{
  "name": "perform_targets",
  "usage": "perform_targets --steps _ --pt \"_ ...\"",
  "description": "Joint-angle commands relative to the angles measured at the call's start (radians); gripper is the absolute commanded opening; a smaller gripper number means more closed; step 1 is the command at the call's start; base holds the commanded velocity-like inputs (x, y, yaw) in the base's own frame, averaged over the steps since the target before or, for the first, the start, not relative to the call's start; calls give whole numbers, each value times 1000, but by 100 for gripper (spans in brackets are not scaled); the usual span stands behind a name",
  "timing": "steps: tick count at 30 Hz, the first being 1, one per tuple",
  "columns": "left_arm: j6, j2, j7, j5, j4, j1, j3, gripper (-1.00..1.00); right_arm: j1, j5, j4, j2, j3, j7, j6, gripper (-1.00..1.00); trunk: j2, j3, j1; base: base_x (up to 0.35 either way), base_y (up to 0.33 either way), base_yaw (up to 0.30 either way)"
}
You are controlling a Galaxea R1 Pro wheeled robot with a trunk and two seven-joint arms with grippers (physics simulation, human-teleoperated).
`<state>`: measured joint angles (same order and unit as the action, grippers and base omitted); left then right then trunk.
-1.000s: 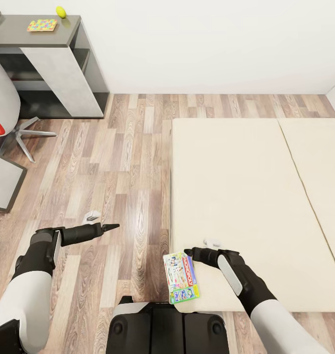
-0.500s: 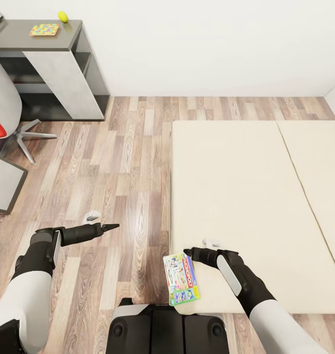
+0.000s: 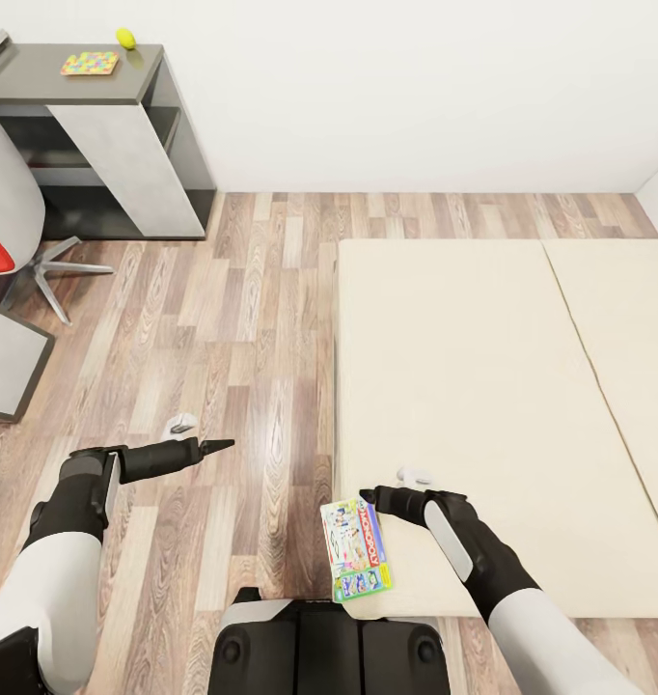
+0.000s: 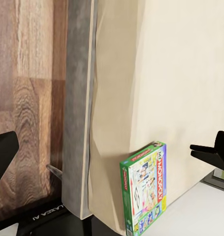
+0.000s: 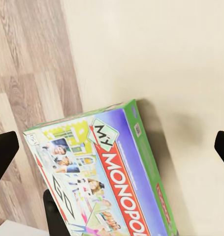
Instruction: Put all the toys in the child's room - the three board games (two on the bed and one on the table), the two jigsaw puzzles on the table, and the tennis ball on the table - inside the toy box on the table in the child's room.
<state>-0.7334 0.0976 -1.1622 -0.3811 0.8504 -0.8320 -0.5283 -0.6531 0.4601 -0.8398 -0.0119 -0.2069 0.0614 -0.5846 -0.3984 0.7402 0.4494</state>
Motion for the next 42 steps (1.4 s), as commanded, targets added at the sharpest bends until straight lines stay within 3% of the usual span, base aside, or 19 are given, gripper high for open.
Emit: perform_targets --steps 1,10,42 --pt "-8 -1 -10 -10 1 -1 -4 100 0 -2 -1 0 0 2 -4 100 -2 1 1 0 0 0" --pt "-8 0 -10 -10 1 -1 -4 100 0 -3 -1 -2 -3 1 -3 100 -2 -4 1 0 0 0" --pt "-8 -1 -10 -10 1 -1 -4 100 1 -5 1 -3 -6 -3 -3 100 -2 -54 1 0 0 33"
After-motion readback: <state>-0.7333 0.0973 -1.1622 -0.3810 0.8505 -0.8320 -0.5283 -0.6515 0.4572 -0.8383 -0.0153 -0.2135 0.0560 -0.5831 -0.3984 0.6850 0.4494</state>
